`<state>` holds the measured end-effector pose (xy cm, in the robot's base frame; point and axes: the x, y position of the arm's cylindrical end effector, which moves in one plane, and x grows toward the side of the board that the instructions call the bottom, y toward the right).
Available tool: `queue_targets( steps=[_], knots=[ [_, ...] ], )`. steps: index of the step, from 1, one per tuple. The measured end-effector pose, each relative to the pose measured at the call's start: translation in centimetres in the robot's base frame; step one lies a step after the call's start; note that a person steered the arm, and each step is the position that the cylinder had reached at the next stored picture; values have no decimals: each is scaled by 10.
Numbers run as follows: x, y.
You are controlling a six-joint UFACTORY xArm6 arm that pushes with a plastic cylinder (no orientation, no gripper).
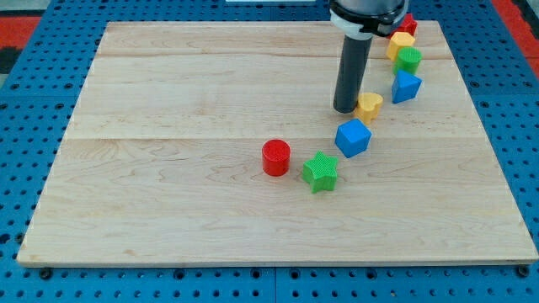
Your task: Push the yellow heart closer to blue triangle
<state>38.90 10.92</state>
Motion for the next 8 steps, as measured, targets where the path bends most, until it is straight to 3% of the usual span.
queue_targets(
  steps=[8],
  knots=[
    [23, 39]
  ],
)
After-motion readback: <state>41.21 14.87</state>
